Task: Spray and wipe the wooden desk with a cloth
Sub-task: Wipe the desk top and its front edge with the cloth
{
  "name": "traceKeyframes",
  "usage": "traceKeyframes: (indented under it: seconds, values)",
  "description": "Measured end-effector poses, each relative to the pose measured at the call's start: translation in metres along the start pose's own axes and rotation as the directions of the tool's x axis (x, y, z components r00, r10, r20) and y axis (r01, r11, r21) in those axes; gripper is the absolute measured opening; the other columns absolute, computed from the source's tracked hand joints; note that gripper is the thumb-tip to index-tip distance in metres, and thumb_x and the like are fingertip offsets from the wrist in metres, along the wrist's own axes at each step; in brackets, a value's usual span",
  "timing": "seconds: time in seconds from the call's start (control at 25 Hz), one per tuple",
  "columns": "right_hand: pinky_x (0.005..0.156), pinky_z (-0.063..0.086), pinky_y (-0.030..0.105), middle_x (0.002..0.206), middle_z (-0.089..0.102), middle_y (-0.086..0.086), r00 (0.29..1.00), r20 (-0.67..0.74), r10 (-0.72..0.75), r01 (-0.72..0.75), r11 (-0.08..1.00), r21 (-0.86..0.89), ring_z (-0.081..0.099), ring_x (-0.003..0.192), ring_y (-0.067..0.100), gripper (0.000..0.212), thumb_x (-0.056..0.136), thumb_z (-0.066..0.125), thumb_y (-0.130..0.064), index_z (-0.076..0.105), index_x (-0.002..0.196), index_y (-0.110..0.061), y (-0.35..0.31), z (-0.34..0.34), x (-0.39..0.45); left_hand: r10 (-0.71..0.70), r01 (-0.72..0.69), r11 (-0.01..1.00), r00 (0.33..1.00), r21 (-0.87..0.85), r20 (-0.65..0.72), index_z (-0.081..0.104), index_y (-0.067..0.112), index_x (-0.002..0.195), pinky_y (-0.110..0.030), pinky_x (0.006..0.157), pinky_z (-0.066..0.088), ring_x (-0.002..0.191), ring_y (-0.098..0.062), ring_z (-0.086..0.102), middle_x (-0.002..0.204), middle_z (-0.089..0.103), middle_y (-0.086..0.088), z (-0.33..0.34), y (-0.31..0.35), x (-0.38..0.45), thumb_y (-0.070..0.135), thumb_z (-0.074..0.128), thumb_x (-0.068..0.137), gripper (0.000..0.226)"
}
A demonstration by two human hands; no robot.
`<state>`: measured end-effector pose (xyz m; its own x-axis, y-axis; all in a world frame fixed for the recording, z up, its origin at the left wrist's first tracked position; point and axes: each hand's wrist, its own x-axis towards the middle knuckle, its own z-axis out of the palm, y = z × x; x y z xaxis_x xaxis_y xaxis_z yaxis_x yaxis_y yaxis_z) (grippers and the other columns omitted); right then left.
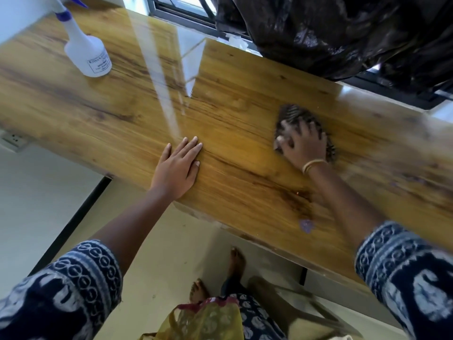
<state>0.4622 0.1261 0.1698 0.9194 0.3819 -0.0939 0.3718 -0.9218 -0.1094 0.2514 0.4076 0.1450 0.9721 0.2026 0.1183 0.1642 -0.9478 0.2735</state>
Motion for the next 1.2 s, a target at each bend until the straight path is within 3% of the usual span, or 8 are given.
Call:
traceKeyframes:
  seconds: [0.08,0.2,0.36,0.64,0.84,1.0,1.08,1.2]
  values:
    - [0.117,0.012,0.059,0.163,0.022,0.005,0.957,0.025,-0.290,0.290,0.957,-0.022,0.017,0.149,0.035,0.059,0.093,0.028,-0.065,0.026,0.150,-0.048,-0.035,0.009,-0.047,0.006,-0.006,1.000,1.000,-0.002,0.006,0.036,0.023,0.150,-0.047,0.121,0.015,0.149,-0.013,0.019,0.159,0.028,0.005,0.000,0.003,0.003,0.030,0.039,0.102,0.049]
    - [0.118,0.010,0.059,0.164,0.019,0.000,0.708,0.144,-0.692,0.701,0.712,-0.027,0.016,0.150,0.032,0.057,0.095,0.032,-0.065,0.024,0.150,-0.051,-0.074,0.023,-0.122,0.008,-0.007,1.000,1.000,-0.007,0.021,0.034,0.023,0.151,-0.048,0.121,0.015,0.150,-0.013,0.017,0.160,0.027,0.005,0.003,0.009,0.011,0.034,0.033,0.101,0.051]
    - [0.118,0.010,0.051,0.164,0.017,-0.006,0.462,0.180,-0.868,0.884,0.467,-0.017,0.016,0.151,0.024,0.055,0.096,0.036,-0.063,0.029,0.149,-0.049,-0.055,0.017,-0.087,0.021,-0.021,1.000,1.000,-0.005,0.020,0.034,0.022,0.151,-0.049,0.120,0.016,0.150,-0.014,0.019,0.160,0.027,0.004,0.006,0.024,0.034,0.039,0.025,0.098,0.056]
    - [0.115,0.024,0.056,0.161,0.029,0.002,0.955,-0.024,-0.295,0.294,0.955,-0.032,0.026,0.147,0.028,0.061,0.089,0.027,-0.069,0.038,0.145,-0.047,0.040,-0.008,0.121,0.000,0.001,0.999,1.000,-0.032,0.011,0.038,0.021,0.149,-0.048,0.120,0.015,0.149,-0.018,0.020,0.160,0.028,0.001,0.028,0.059,0.109,0.034,0.033,0.099,0.053]
    - [0.117,0.011,0.059,0.163,0.020,0.001,0.938,0.024,0.347,-0.348,0.931,0.109,0.017,0.149,0.031,0.057,0.094,0.026,-0.066,0.031,0.148,-0.048,0.094,-0.026,0.172,-0.018,0.019,0.999,1.000,-0.028,0.019,0.036,0.021,0.150,-0.050,0.120,0.015,0.150,-0.018,0.018,0.161,0.026,0.001,0.041,0.077,0.162,0.033,0.035,0.100,0.052]
    - [0.115,0.019,0.059,0.157,0.035,0.004,0.981,-0.109,-0.162,0.162,0.987,-0.010,0.026,0.146,0.033,0.058,0.092,0.026,-0.063,0.036,0.147,-0.046,0.027,-0.003,0.128,-0.051,0.052,0.998,0.999,-0.034,0.020,0.033,0.020,0.151,-0.050,0.120,0.012,0.150,-0.017,0.015,0.161,0.024,0.000,0.045,0.093,0.201,0.033,0.034,0.101,0.052]
    - [0.114,0.022,0.055,0.158,0.035,0.000,0.861,-0.026,-0.508,0.506,0.860,-0.063,0.029,0.146,0.028,0.057,0.092,0.029,-0.065,0.037,0.146,-0.048,0.020,0.004,0.110,-0.060,0.061,0.997,0.998,-0.038,0.021,0.033,0.021,0.151,-0.050,0.120,0.012,0.150,-0.017,0.016,0.161,0.025,0.001,0.048,0.099,0.217,0.033,0.033,0.099,0.053]
    - [0.114,0.025,0.051,0.157,0.038,-0.001,0.901,-0.088,-0.424,0.422,0.906,-0.046,0.032,0.145,0.025,0.061,0.087,0.030,-0.069,0.044,0.142,-0.047,0.052,-0.011,0.169,-0.086,0.086,0.996,0.996,-0.035,0.002,0.033,0.023,0.151,-0.049,0.120,0.013,0.150,-0.014,0.018,0.161,0.026,0.004,0.051,0.099,0.225,0.035,0.032,0.099,0.053]
